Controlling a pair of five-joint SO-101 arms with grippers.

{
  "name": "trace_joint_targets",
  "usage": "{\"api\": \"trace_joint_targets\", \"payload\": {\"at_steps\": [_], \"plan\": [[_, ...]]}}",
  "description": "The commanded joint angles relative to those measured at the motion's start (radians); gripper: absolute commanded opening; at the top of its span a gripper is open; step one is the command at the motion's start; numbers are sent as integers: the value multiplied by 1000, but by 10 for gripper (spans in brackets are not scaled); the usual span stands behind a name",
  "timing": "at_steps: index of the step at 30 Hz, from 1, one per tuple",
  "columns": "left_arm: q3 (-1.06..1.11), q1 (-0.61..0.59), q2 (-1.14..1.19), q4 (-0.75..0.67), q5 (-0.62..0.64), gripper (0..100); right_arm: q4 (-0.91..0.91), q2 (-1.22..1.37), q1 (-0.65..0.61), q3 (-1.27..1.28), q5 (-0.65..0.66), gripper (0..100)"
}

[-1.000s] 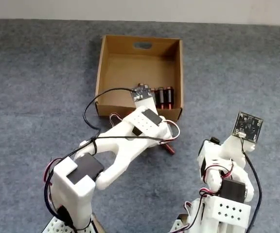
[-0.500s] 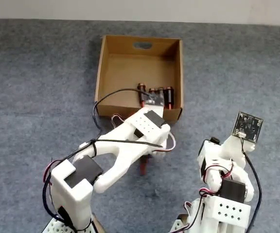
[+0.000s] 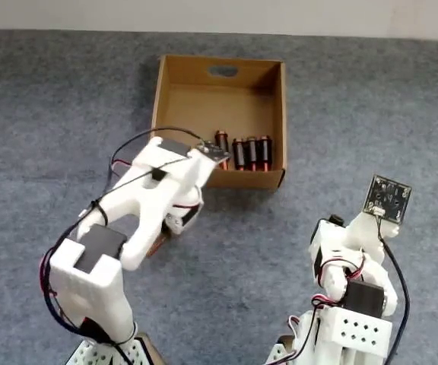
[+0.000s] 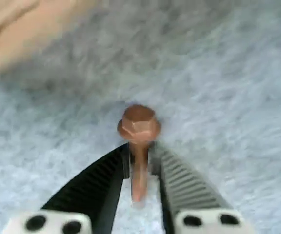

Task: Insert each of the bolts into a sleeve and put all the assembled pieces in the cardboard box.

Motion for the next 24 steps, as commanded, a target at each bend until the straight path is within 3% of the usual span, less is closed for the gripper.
{"api": "trace_joint_targets", "payload": {"at_steps": [1, 14, 24], "plan": [[16, -22, -85, 3, -11, 148, -13, -12, 4, -4, -5, 5], [205, -27, -119, -278, -9, 123, -13, -12, 7, -2, -5, 5], [159, -24, -128, -315, -3, 125, -13, -10, 5, -2, -5, 5]]}}
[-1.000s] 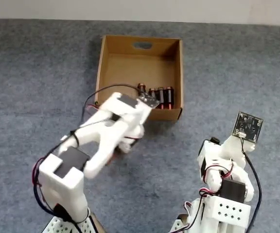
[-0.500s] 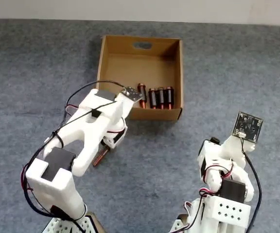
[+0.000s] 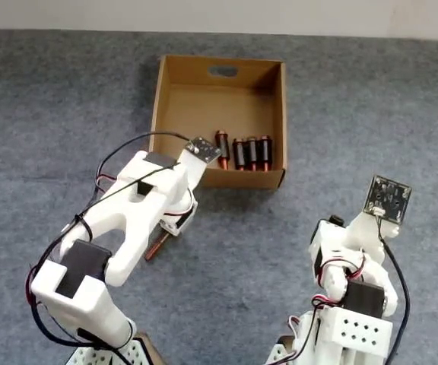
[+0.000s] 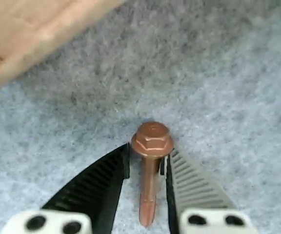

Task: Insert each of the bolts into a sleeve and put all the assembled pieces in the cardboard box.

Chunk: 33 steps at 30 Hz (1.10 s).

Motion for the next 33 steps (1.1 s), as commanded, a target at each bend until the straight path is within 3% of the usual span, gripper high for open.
{"api": "trace_joint_targets", "payload": {"at_steps": [1, 19, 23, 26, 30, 33], "plan": [[-42, -2, -19, -38, 5, 125, -13, -10, 5, -4, -5, 5], [-47, 84, -10, -66, 54, 120, -13, -10, 7, -4, -5, 5], [-47, 77, -10, -66, 54, 2, -13, -12, 4, -4, -5, 5], [-47, 77, -15, -60, 54, 8, -13, -15, 2, -4, -5, 5], [-84, 76, -42, 43, 54, 8, -18, -16, -13, -10, -3, 5], [-131, 61, -122, 157, 54, 8, -21, -16, -93, -15, 31, 5]]}}
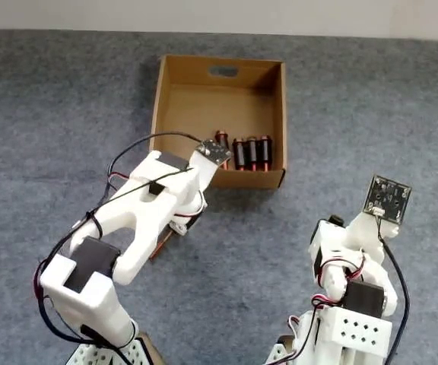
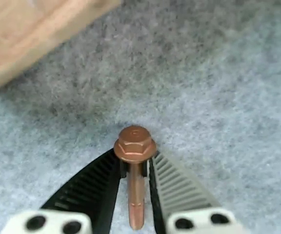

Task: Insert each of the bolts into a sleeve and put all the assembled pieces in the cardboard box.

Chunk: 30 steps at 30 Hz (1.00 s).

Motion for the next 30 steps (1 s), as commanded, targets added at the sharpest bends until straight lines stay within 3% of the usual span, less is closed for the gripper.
{"api": "trace_joint_targets", "payload": {"at_steps": [1, 10, 13, 17, 23, 30], "plan": [[-91, -4, -140, 117, 8, 8, -22, -16, -116, -16, 54, 5], [-130, -1, -463, 160, 9, 7, -225, -15, -446, -5, 87, 5], [-150, -1, -579, 115, 126, 7, -340, -10, -509, -4, 86, 5], [-145, 1, -716, -9, 270, 7, -549, -15, -562, 77, 86, 5], [-99, 4, -852, -195, 336, 7, -855, -15, -587, 248, 86, 5], [-97, 114, -926, -213, 422, 8, -937, -16, -588, 285, 86, 5]]}}
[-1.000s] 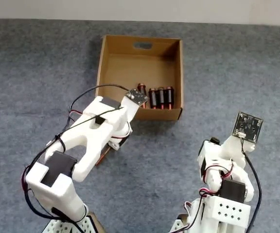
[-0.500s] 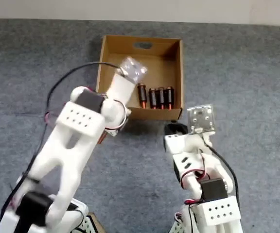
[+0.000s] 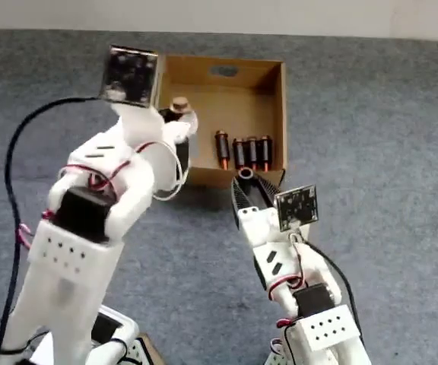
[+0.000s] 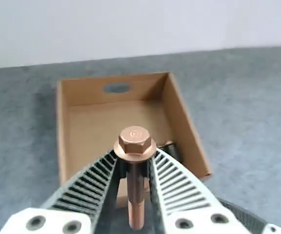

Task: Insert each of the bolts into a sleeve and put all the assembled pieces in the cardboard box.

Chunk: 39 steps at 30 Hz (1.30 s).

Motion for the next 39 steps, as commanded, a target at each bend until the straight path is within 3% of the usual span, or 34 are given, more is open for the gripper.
{"api": "trace_joint_targets", "payload": {"at_steps": [1, 6, 11, 27, 32, 39], "plan": [[-7, 97, -38, -28, 15, 8, -36, -16, -13, -8, 8, 5], [82, 188, -36, -216, 18, 8, -36, -18, -13, -8, 8, 5], [229, 203, -45, -425, 17, 8, -35, -18, -10, -8, 8, 5], [257, 239, -38, -503, 20, 8, -31, -341, -12, 101, 12, 5], [257, 306, -38, -512, 15, 8, -31, -367, -12, 117, 12, 5], [260, 305, -39, -506, 15, 8, -31, -369, -12, 117, 12, 5]]}}
